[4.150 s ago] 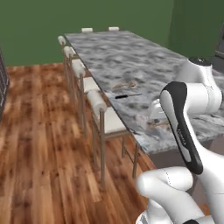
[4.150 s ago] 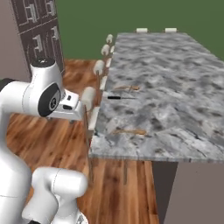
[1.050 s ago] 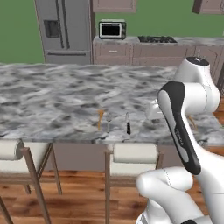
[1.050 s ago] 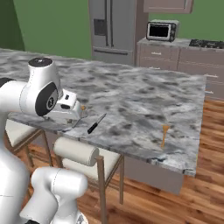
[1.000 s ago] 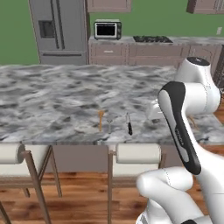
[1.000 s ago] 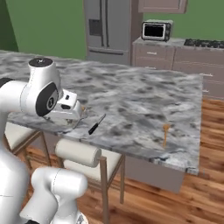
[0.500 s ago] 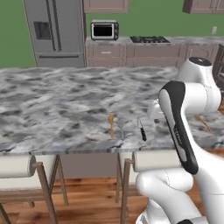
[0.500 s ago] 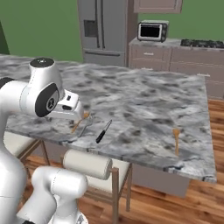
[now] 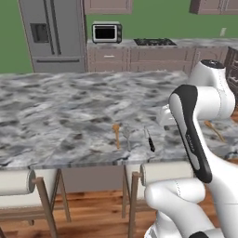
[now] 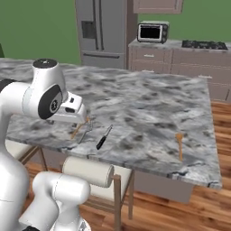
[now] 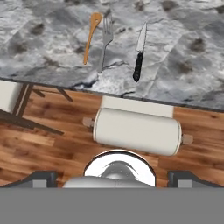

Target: Pick up the metallic utensils from the counter and place them in the open drawer. Make sure not to pick up any wooden utensils.

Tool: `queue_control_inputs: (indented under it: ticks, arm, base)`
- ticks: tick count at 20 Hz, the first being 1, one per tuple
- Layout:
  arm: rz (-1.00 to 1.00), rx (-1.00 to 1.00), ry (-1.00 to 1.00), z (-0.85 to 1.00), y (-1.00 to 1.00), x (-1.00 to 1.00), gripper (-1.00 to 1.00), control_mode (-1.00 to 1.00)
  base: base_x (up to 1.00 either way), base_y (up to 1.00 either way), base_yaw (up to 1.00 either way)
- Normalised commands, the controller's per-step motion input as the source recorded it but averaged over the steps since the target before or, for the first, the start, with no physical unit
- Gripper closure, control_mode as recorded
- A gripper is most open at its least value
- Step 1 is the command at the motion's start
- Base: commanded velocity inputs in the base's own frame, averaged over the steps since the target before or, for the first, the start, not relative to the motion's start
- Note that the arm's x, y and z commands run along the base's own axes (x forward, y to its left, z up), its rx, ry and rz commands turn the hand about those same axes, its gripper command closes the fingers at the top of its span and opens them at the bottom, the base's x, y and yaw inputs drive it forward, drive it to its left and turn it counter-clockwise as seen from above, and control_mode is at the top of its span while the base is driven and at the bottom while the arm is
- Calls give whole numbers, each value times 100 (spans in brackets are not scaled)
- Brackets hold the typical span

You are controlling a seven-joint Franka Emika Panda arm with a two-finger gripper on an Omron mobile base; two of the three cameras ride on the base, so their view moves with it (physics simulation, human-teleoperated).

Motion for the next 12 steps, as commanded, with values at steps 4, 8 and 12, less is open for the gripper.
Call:
queue_control_inputs:
  ticks: [4, 8, 12]
  arm:
    - [0, 0, 0, 0, 0, 0, -100, 100]
    - [0, 0, 0, 0, 0, 0, -100, 100]
    - [-7, -1, 0, -15, 21, 26, -100, -100]
  base:
    - [34, 1, -29]
    - [26, 12, -34]
    - [21, 16, -14]
